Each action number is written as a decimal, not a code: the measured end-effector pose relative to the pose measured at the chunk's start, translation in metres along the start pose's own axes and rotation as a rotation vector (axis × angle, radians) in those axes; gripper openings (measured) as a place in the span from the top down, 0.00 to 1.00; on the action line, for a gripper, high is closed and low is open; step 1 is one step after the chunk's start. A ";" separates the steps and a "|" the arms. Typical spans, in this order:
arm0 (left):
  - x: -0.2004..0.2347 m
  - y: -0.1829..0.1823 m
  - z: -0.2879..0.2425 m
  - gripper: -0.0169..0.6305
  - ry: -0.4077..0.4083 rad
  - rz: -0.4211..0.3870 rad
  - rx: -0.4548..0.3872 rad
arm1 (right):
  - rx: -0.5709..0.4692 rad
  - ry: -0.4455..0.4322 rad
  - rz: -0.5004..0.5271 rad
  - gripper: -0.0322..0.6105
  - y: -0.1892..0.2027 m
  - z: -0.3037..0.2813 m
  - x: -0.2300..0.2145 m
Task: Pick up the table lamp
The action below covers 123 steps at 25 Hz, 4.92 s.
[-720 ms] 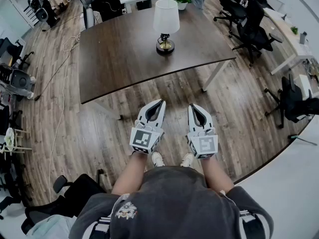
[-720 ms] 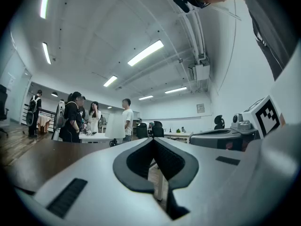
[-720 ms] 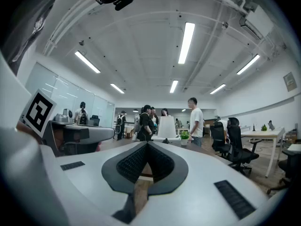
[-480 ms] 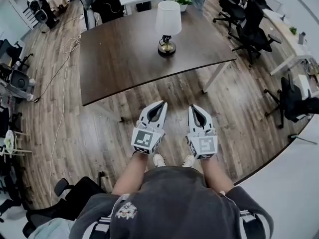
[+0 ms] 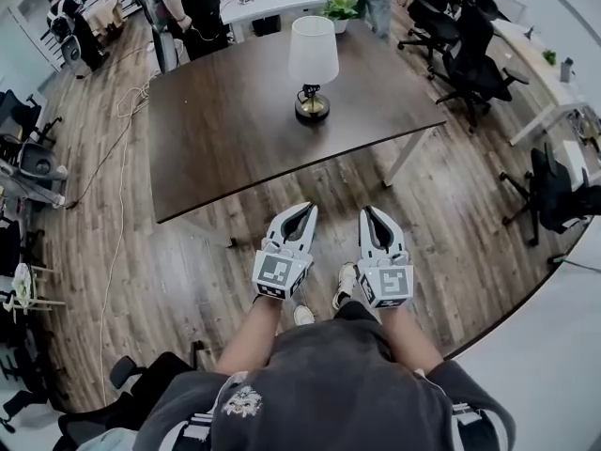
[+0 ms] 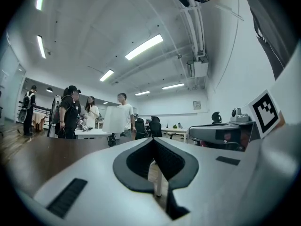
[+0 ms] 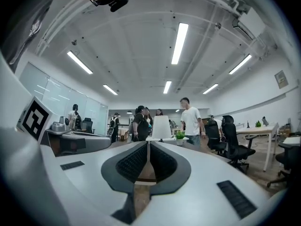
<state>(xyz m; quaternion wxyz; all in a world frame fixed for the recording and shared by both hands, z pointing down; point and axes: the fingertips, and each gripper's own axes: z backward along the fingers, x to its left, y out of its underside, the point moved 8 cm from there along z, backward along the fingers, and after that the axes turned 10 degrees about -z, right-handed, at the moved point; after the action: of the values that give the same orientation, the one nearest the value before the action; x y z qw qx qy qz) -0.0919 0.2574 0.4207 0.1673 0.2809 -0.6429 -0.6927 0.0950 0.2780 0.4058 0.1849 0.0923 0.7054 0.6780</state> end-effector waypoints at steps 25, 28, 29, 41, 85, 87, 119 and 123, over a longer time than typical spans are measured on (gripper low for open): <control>0.058 0.036 -0.188 0.97 -0.141 0.021 0.160 | 0.089 -0.262 -0.025 0.91 0.006 -0.172 -0.133; 0.072 0.043 -0.200 0.97 -0.138 0.029 0.159 | 0.098 -0.270 -0.022 0.91 0.008 -0.193 -0.136; 0.077 0.046 -0.204 0.97 -0.135 0.035 0.153 | 0.100 -0.271 -0.019 0.91 0.009 -0.200 -0.137; 0.154 0.079 -0.266 0.97 -0.071 0.049 0.140 | 0.160 -0.246 0.021 0.91 0.021 -0.299 -0.136; 0.243 0.221 -0.416 0.58 0.021 -0.005 0.268 | 0.326 -0.120 0.003 0.91 0.123 -0.421 -0.186; 0.243 0.223 -0.423 0.58 0.008 -0.013 0.279 | 0.333 -0.120 0.003 0.91 0.126 -0.423 -0.189; 0.247 0.221 -0.444 0.86 -0.074 -0.063 0.237 | 0.345 -0.120 -0.012 0.91 0.136 -0.435 -0.203; 0.248 0.222 -0.444 0.86 -0.071 -0.056 0.228 | 0.340 -0.100 -0.011 0.91 0.139 -0.434 -0.205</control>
<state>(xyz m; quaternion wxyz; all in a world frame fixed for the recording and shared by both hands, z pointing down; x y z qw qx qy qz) -0.0477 -0.2691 0.5887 0.0922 0.2910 -0.7148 -0.6291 0.0981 -0.1915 0.5770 0.2053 0.1519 0.8004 0.5424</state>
